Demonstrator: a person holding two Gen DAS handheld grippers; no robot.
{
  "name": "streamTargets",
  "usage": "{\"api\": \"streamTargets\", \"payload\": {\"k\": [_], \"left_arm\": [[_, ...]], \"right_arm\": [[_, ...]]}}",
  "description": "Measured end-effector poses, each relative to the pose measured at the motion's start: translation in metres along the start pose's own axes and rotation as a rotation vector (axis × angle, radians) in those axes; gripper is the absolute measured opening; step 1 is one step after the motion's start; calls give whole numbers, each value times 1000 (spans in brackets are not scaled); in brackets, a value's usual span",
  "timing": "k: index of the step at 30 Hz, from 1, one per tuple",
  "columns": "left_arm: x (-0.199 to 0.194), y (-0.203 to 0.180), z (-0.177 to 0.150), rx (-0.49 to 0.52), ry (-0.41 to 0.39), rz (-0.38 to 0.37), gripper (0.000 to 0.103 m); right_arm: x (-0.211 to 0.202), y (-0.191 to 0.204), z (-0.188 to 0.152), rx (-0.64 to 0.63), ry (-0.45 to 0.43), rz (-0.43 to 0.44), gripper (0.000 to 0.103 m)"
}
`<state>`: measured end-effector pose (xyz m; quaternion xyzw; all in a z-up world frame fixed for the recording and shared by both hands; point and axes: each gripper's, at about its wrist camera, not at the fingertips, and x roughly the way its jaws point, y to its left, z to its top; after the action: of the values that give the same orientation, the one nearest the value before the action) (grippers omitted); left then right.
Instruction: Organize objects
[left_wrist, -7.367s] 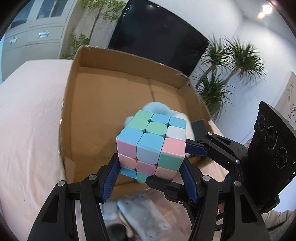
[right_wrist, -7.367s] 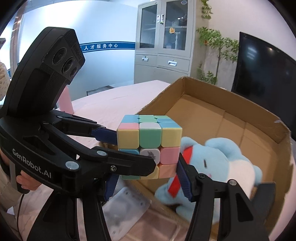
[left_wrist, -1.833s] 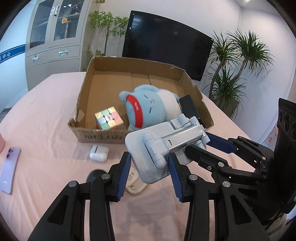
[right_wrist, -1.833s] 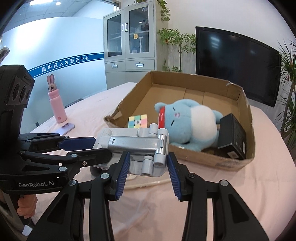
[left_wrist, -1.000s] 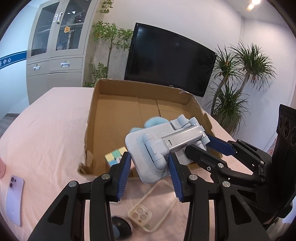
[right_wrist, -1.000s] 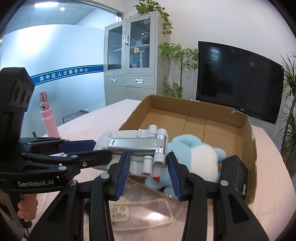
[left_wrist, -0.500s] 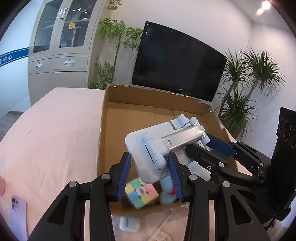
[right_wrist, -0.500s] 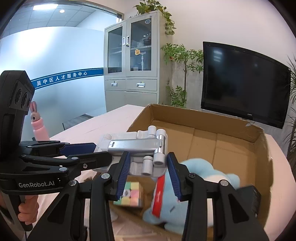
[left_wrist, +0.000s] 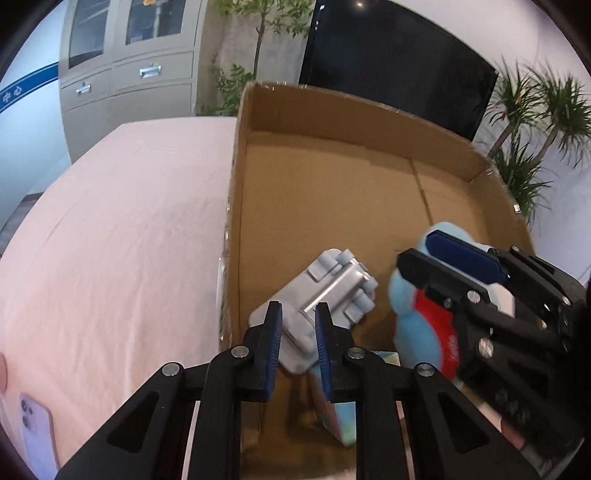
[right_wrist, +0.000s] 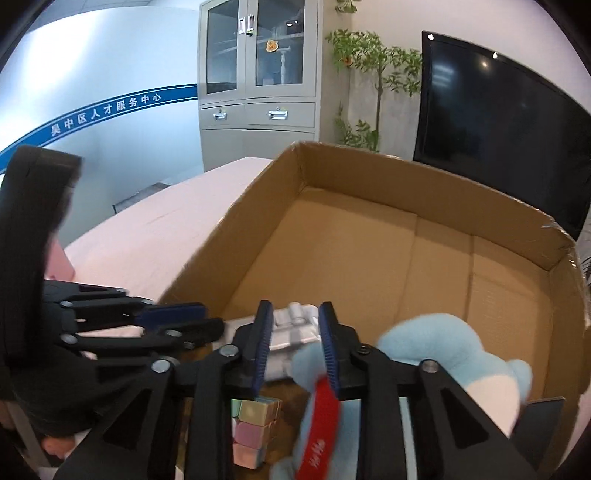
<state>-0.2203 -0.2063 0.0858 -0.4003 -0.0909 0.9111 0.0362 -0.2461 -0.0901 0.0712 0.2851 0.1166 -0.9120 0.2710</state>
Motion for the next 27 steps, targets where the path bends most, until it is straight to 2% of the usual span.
{"api": "streamTargets", "payload": {"k": [1,3,4,5,7,13,16,21,24,27], "left_arm": [[-10,-1,-2,-5,-18,-1,21],[-30,-4,-8,-18,-44,-13,40],[-42,-5,-11,-33,-63,-20,60],[-53,-5,-15,-49,-90,-33,74],[-73,-8,-26,-79,-123,-48,86],[-117,-18,-82,-122,-145,-92,88],[-132,-14,-130,-162,-112,-84,88],[-116,-5,-194,-204,-12,-77,88],[-110,-3,-212,-241,12,-104,88],[-113,-8,-213,-217,0,-71,86]], "right_arm": [[-7,-2,-2,-3,-7,-10,33],[-30,-9,-5,9,-31,3,57],[-40,-10,-6,15,-43,19,72],[-48,-11,-8,18,-54,36,74],[-73,-10,-15,11,-64,87,78],[-122,3,-56,-3,-44,220,81],[-132,9,-85,-6,-9,271,81],[-129,16,-140,42,72,355,81],[-117,26,-158,85,122,427,81],[-110,47,-157,51,140,459,81]]}}
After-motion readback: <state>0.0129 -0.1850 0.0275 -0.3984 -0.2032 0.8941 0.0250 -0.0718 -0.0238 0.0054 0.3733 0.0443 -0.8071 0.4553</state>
